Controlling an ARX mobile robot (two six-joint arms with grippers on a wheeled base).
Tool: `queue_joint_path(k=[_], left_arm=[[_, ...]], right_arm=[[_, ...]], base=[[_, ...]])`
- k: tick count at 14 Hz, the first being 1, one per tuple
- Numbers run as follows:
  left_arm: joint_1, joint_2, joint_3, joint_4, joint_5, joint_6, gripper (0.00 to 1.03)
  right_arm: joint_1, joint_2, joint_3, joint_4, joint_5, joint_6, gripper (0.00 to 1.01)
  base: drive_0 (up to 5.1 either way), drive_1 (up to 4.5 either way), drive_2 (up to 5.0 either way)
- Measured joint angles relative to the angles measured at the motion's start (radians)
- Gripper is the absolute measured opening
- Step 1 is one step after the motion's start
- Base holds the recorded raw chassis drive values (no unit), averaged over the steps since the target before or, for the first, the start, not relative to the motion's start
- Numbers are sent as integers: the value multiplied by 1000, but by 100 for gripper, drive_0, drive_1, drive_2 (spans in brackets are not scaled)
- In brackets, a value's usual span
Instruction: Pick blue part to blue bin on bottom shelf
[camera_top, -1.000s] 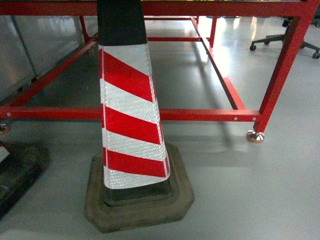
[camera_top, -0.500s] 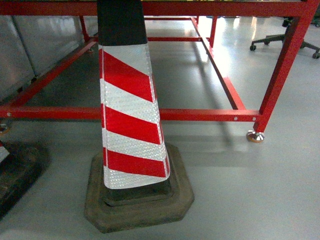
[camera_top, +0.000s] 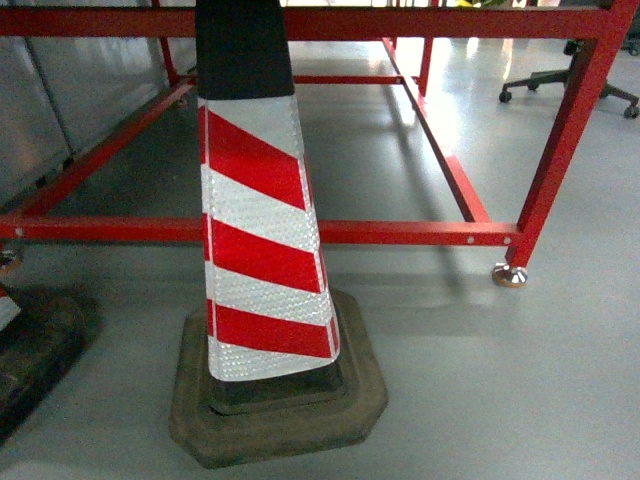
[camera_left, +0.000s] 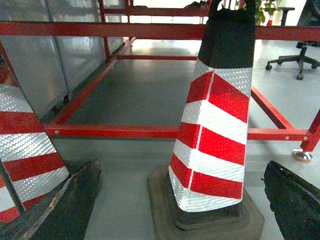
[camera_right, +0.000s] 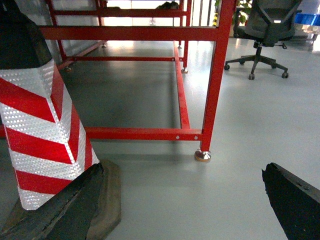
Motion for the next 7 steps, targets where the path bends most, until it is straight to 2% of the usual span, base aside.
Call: queue_joint_path(k=[7], left_arm=[[0, 0, 0, 3, -1, 0, 98]], right_arm=[[0, 0, 0, 2, 0, 2, 98]], base=[[0, 0, 0]])
